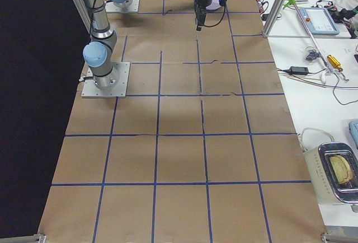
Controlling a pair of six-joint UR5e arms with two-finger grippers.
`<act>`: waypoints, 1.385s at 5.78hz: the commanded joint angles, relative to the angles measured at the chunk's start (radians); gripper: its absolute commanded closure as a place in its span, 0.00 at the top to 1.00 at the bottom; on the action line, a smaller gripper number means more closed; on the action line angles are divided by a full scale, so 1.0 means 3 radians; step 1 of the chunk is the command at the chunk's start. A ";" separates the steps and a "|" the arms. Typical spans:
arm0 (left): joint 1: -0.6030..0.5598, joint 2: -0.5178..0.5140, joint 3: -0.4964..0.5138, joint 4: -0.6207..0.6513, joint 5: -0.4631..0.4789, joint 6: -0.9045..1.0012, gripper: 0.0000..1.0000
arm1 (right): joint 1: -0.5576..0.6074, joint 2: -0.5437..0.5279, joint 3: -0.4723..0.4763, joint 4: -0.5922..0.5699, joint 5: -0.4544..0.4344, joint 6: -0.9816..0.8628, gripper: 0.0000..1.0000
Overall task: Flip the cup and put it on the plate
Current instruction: 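Carry the mug over the lavender plate and set it down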
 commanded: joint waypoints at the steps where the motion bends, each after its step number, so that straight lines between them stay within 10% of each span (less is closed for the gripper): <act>1: -0.0011 -0.0023 -0.0139 0.0096 0.0062 0.0015 0.11 | 0.0000 0.0000 0.0000 0.0000 0.0000 0.0000 1.00; 2: -0.0010 -0.0023 -0.0139 0.0106 0.0057 0.0010 0.98 | 0.0000 0.0000 0.0000 0.0000 0.0000 0.0000 1.00; 5: -0.0036 0.0241 -0.0002 -0.0244 0.0073 -0.0198 0.99 | 0.0000 0.0000 0.0000 0.0000 0.0000 0.0000 1.00; 8: -0.0235 0.0854 0.0723 -0.1919 0.0073 -0.1127 0.99 | 0.0000 0.0000 0.0000 0.0000 0.0000 0.0000 1.00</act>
